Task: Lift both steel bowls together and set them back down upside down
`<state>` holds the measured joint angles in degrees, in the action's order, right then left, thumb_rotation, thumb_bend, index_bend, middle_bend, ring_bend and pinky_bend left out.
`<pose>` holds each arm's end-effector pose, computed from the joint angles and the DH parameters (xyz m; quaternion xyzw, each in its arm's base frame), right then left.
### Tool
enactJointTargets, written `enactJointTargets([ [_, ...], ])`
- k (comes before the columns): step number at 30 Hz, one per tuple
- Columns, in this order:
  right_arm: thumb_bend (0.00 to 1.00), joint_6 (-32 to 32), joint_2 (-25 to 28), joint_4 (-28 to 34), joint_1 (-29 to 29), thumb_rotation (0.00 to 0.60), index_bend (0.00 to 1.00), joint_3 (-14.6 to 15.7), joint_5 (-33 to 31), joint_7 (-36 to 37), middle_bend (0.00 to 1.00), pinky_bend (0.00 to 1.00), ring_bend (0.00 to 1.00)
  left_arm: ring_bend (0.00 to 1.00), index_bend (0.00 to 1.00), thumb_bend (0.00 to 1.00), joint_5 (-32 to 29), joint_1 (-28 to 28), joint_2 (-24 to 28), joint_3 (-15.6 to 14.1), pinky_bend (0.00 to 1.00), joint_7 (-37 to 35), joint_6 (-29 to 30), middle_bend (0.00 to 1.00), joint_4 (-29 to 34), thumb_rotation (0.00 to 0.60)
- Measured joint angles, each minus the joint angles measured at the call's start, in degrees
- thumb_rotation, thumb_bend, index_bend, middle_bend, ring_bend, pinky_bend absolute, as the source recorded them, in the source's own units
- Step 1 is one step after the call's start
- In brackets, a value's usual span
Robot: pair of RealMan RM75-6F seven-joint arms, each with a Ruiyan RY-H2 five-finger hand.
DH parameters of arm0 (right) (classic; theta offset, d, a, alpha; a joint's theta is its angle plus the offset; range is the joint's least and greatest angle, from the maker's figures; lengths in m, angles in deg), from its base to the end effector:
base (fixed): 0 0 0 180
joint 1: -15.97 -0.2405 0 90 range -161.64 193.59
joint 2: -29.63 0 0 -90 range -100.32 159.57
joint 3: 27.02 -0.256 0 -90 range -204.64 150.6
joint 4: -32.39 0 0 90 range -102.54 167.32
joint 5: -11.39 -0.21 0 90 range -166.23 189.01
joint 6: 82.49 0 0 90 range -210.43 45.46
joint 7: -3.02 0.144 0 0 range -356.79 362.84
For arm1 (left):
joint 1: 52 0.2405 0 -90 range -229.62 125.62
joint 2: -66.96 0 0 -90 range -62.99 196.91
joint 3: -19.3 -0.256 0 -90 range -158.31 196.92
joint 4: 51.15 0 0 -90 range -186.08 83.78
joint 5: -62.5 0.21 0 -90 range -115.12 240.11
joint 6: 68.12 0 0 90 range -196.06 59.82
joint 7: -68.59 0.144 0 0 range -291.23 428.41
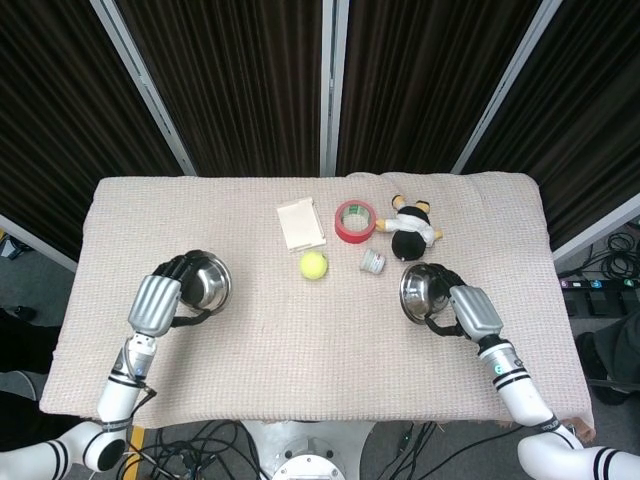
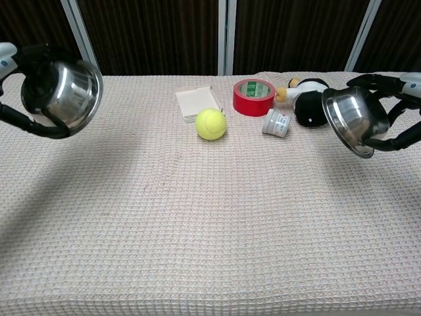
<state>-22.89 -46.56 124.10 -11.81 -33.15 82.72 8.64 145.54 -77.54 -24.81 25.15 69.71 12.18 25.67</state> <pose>-0.2351 -0.2904 0.0471 0.6297 -0.5274 0.4068 0.3998 -0.2181 0.2849 0.0219 -0.6196 -0.3696 -0.5106 0.4676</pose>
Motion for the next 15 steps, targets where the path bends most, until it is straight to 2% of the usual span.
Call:
enactJointTargets([
  [6, 0.25, 2.8, -2.2, -1.7, 0.8, 0.600, 0.41, -1.1, 4.3, 9.6, 0.39, 0.38, 0.27, 0.40, 0.40, 0.14, 2.0, 1.5, -4.1, 1.7, 0.63, -8.2, 5.4, 0.39, -1.0, 0.600],
  [15, 0.25, 6.2, -9.3, -7.3, 0.2, 0.600, 0.41, -3.2, 10.3, 34.9, 0.39, 0.38, 0.27, 0.40, 0.40, 0.14, 2.0, 1.9, -11.6, 4.0, 0.62, -25.0, 6.7, 0.39, 1.7, 0.600],
])
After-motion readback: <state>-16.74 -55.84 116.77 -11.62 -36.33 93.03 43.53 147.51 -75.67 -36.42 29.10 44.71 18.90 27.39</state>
